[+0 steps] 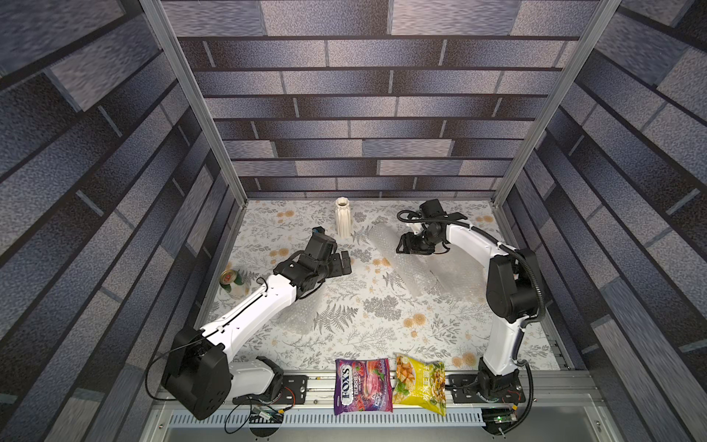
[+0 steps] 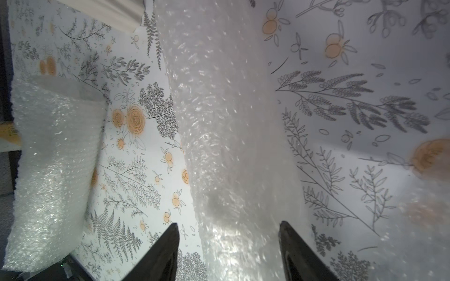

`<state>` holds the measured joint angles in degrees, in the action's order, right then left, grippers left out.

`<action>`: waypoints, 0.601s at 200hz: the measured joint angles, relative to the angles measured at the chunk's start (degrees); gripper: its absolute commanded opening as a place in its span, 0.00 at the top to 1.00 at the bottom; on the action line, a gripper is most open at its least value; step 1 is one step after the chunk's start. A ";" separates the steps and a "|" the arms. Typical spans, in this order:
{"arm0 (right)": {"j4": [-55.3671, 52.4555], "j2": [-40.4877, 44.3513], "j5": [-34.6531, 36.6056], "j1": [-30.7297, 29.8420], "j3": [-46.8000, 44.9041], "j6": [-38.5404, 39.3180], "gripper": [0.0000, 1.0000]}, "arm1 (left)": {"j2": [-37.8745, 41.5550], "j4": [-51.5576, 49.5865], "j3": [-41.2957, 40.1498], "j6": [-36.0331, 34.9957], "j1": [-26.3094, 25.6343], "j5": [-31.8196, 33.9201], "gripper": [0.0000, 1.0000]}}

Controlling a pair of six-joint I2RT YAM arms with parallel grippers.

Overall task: Unwrap the vase from the bubble wrap
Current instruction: Move the bubble wrap to the center of the board.

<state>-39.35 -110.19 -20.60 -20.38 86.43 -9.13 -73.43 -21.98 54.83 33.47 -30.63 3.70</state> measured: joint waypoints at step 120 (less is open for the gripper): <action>13.73 9.70 -11.30 -12.48 -16.85 -10.62 0.35 | -0.50 1.40 -0.87 1.29 0.11 -0.72 0.00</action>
<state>-25.63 -100.49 -31.90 -32.86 69.58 -19.75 -73.93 -20.58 53.95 34.76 -30.52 2.98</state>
